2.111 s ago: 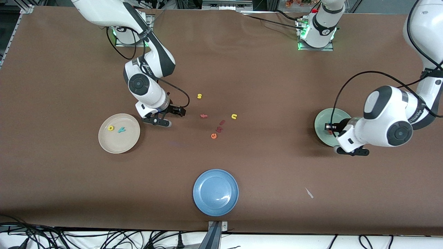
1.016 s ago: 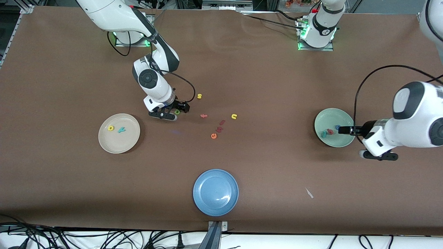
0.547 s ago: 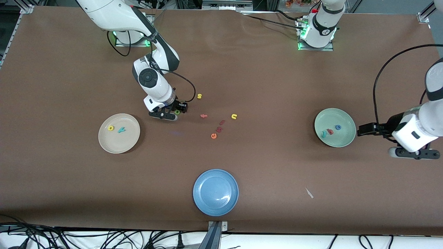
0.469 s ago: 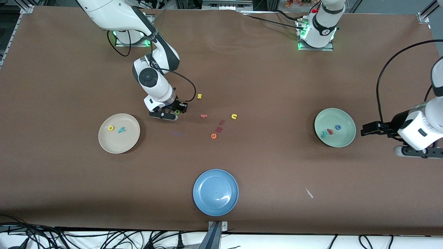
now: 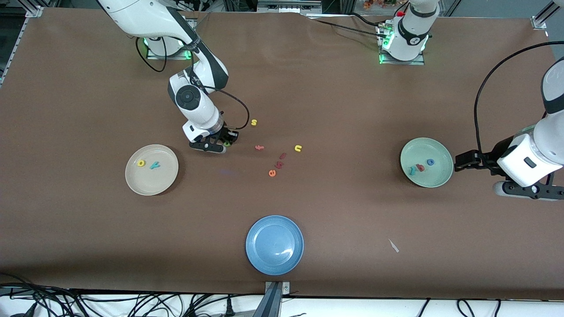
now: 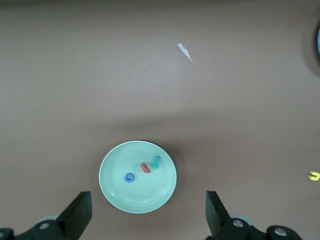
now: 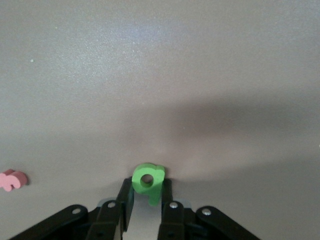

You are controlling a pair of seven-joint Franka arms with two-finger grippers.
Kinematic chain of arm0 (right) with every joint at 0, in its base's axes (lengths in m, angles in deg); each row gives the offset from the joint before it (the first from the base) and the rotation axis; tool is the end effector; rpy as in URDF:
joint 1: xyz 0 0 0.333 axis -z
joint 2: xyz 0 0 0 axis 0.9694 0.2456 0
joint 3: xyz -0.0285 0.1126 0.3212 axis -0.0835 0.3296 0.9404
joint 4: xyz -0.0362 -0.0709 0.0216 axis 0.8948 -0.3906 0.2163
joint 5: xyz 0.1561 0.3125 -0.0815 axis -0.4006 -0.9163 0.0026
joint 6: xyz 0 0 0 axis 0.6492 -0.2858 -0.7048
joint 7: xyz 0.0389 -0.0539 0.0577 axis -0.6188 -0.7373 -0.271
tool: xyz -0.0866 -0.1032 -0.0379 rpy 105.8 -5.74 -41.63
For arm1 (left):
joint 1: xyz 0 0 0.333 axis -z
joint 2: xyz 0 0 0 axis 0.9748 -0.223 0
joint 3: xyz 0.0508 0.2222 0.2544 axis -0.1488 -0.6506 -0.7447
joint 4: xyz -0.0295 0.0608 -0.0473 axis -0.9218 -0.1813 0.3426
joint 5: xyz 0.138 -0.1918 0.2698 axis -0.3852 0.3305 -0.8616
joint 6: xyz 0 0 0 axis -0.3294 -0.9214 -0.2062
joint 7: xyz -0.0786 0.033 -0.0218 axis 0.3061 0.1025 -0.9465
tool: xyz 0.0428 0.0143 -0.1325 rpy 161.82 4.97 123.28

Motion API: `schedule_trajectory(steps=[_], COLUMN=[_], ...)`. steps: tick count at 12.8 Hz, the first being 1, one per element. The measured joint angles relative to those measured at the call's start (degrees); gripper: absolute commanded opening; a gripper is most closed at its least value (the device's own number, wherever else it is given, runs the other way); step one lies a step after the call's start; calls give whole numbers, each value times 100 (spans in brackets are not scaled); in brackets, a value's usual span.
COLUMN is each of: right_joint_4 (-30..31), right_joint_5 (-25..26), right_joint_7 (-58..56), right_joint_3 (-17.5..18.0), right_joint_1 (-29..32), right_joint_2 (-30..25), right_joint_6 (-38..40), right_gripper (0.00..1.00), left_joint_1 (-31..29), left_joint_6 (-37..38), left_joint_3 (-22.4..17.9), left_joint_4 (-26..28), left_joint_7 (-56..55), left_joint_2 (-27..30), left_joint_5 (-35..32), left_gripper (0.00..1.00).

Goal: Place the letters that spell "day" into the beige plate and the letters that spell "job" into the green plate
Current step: 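Carry the green letter to the cream plate and open the right gripper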

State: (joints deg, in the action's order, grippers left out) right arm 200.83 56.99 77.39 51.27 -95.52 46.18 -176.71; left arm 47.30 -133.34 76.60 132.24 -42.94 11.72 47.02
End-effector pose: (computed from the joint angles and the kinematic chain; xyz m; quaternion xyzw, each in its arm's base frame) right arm 0.4706 0.2890 0.1983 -0.9946 0.0914 0.0131 0.0476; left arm 0.6500 -0.0132 0.5140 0.9988 -0.0404 -0.0258 0.0103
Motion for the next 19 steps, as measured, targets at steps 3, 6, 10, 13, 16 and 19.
schedule_trajectory(steps=[3, 6, 10, 13, 16, 19], right_joint_4=[-42, -151, -293, -284, -222, -220], right_joint_5=[56, 68, 71, 71, 70, 66], right_joint_7=[-88, -786, -2636, -4153, -4465, -4465], right_joint_3=[-51, -310, -722, -1451, -1670, -1657], right_joint_1=[24, 76, 620, 819, 861, 834], right_joint_2=[-201, -796, -1432, -1554, -1525, -1525], right_joint_6=[347, 1129, 1997, 2156, 2160, 2162], right_gripper=[20, 20, 21, 38, 39, 63], left_joint_1=[594, 1332, 1348, 1579, 2144, 2356], left_joint_6=[39, 39, 39, 26, 24, -84], left_joint_3=[-676, -1667, -1906, -2119, -2849, -3176], left_joint_4=[-92, -279, -375, -363, -301, 156], left_joint_7=[0, 0, 21, 48, 82, 231], left_joint_2=[10, 55, 140, 187, 375, 770], left_joint_5=[24, 450, 569, 701, 1345, 1414], left_gripper=[100, 99, 99, 98, 98, 98])
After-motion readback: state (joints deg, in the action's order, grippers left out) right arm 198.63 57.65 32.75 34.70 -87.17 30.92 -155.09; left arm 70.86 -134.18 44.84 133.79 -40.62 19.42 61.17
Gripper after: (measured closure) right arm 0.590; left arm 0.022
